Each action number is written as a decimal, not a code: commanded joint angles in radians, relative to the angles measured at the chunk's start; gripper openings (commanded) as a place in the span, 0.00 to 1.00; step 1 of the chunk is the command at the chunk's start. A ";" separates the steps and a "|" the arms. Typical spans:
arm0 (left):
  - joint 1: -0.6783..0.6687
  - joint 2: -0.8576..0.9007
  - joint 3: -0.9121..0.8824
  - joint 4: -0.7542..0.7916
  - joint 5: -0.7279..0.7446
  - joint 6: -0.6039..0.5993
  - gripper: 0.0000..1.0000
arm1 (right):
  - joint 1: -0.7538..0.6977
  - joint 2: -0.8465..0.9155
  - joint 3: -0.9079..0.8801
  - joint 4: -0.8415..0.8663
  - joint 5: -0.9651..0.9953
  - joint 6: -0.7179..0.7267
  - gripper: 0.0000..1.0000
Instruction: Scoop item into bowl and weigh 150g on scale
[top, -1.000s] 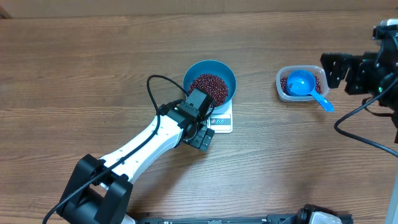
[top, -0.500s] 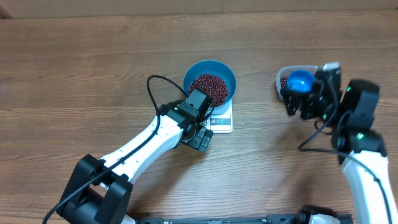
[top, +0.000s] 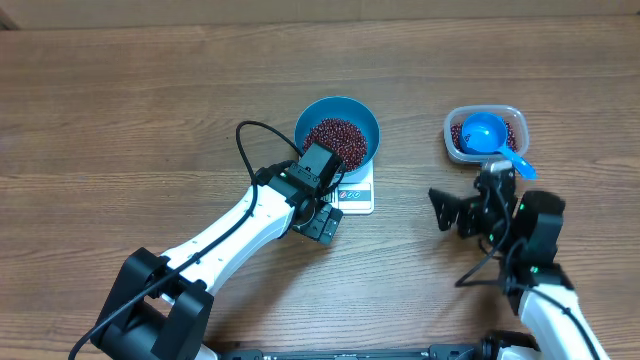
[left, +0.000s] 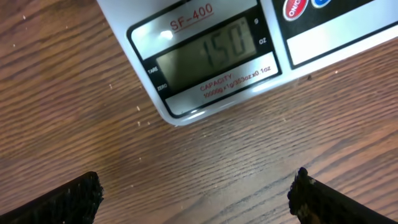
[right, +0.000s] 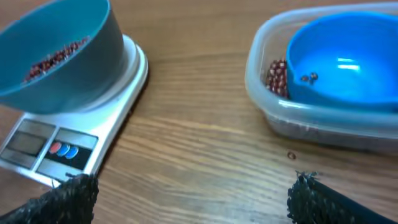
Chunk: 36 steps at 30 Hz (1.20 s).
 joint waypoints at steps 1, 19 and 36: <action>-0.002 -0.008 0.007 0.000 -0.013 0.002 1.00 | 0.004 -0.059 -0.101 0.137 -0.006 0.007 1.00; -0.002 -0.008 0.007 0.000 -0.013 0.002 1.00 | -0.006 -0.255 -0.251 0.153 0.002 0.006 1.00; -0.002 -0.008 0.007 0.000 -0.013 0.001 1.00 | 0.027 -0.694 -0.252 -0.249 0.152 0.006 1.00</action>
